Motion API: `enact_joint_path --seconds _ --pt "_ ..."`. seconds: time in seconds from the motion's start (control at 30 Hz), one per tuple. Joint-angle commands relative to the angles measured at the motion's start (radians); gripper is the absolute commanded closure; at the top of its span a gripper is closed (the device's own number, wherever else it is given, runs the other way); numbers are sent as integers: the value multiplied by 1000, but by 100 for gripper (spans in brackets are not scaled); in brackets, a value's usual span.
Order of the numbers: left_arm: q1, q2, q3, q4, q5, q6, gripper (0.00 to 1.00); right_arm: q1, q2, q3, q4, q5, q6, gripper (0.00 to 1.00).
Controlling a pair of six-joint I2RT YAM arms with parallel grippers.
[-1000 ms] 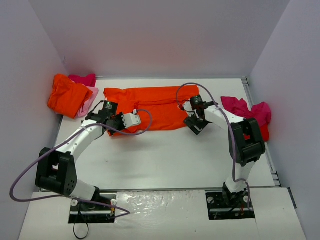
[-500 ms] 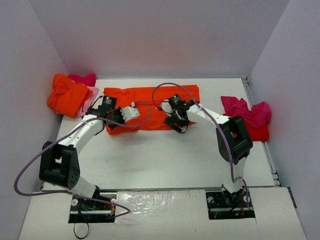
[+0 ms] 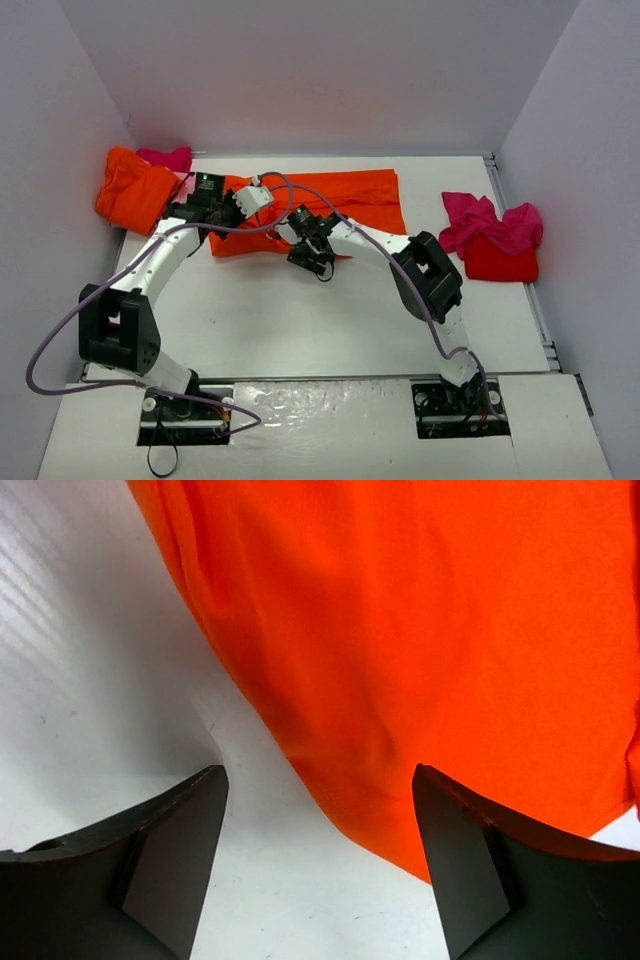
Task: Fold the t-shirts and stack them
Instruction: Fold the tshirt
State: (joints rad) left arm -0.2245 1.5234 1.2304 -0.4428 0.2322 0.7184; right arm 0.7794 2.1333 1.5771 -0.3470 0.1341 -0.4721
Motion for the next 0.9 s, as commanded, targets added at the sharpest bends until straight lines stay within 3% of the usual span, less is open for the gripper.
enact_joint_path --seconds 0.0,0.3,0.57,0.87 --pt "10 -24 58 36 10 -34 100 19 51 17 38 84 40 28" --pt "19 -43 37 45 12 -33 100 13 122 -45 173 404 49 28" --pt "23 -55 37 39 7 -24 100 -13 98 -196 235 466 22 27" --pt "33 -66 41 30 4 -20 100 -35 -38 -459 293 500 8 27"
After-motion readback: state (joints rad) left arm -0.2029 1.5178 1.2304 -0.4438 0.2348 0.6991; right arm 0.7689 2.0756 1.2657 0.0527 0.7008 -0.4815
